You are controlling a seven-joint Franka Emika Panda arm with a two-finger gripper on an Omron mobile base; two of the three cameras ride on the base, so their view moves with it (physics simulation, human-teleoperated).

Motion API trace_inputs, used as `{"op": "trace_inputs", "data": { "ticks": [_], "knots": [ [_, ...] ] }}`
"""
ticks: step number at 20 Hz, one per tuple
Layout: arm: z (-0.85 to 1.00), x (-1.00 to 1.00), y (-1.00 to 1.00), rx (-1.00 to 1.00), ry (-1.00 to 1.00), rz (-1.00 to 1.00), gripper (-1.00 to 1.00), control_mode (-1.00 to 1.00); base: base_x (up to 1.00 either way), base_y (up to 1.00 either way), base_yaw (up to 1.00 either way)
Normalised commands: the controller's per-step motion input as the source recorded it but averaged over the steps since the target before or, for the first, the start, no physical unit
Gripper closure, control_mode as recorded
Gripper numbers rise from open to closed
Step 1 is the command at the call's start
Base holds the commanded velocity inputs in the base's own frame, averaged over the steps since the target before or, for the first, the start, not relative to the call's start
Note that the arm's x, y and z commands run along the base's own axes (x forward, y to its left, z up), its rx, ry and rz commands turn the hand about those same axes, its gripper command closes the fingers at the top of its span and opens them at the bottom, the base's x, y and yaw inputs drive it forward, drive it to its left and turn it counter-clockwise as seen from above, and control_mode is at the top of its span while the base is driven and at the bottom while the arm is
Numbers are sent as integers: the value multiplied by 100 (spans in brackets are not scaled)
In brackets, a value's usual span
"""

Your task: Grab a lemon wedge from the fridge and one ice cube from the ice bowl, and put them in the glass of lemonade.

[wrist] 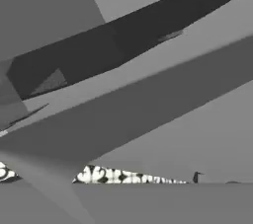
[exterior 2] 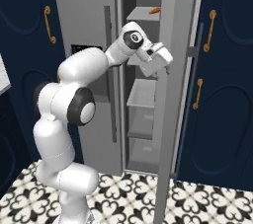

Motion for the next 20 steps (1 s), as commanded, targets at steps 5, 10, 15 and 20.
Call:
{"op": "trace_inputs", "data": {
  "ticks": [5, 10, 15, 20],
  "knots": [
    [0, -55, -78, 8, -43, -1, -100, -100, 0, 0, 0],
    [0, -49, -56, 1, -55, 0, -100, -100, 0, 0, 0],
    [19, -62, -10, 0, -47, 3, -100, -100, 0, 0, 0],
    [67, -59, 88, -2, -13, 12, -100, -100, 0, 0, 0]
  ]
}}
